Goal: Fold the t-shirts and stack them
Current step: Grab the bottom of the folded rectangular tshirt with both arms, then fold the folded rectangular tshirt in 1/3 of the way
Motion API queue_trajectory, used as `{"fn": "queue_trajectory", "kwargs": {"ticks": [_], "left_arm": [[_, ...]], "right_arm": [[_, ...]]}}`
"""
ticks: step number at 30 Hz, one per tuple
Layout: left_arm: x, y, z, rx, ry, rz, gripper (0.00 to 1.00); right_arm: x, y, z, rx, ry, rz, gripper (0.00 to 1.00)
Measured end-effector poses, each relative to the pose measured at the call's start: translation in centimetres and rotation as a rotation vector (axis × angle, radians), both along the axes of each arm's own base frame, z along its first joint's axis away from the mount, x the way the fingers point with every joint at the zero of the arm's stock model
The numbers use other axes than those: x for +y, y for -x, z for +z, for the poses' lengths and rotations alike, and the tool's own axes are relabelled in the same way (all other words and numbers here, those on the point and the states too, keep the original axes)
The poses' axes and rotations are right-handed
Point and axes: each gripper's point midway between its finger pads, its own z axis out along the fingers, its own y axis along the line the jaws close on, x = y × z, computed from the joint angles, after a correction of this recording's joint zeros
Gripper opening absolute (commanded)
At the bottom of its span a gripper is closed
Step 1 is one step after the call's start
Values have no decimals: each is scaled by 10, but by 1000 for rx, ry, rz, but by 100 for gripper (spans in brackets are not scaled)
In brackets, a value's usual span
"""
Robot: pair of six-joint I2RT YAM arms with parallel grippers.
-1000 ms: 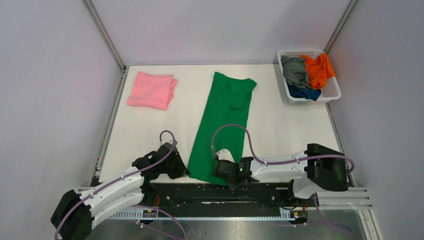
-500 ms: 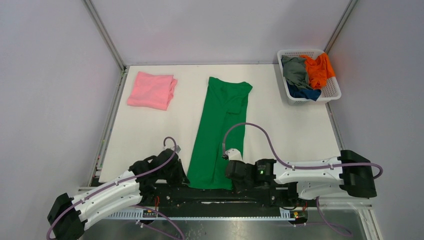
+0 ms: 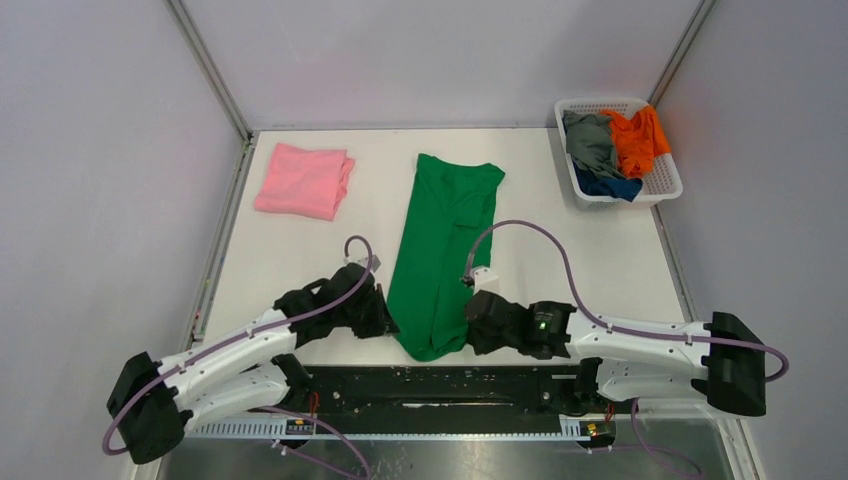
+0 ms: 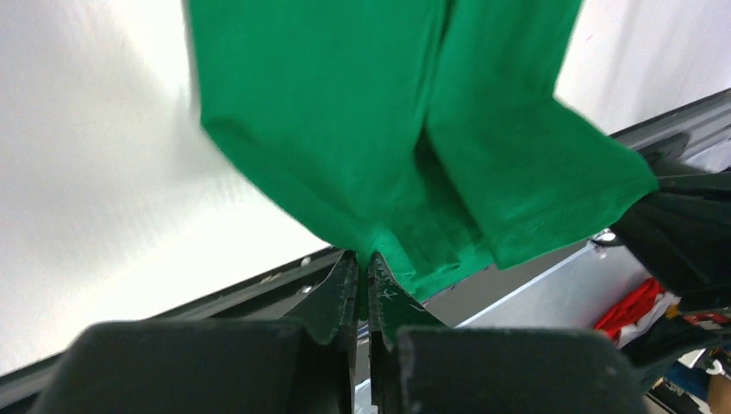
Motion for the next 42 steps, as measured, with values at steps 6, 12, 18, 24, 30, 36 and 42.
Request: {"fn": "queue_trajectory", "kwargs": {"ticks": [6, 12, 18, 24, 30, 36, 42], "left_arm": [[-16, -54, 16, -50, 11, 77, 0], [-28, -108, 27, -77, 14, 122, 0], [-41, -163, 42, -106, 31, 147, 0], [-39, -202, 36, -97, 31, 185, 0], [-42, -235, 30, -90, 18, 200, 0], [-44, -259, 23, -88, 8, 212, 13], [-30, -279, 7, -68, -18, 244, 74]], "right_arm": [[-17, -48, 15, -66, -38, -126, 0], [-38, -88, 23, -96, -27, -217, 0], [-41, -132, 31, -89, -20, -273, 0], [-44, -175, 25, -56, -7, -315, 0], [-48, -207, 14, -12, -16, -342, 4], [-44, -230, 0, 33, -32, -344, 14], [-46, -264, -10, 58, -40, -377, 71]]}}
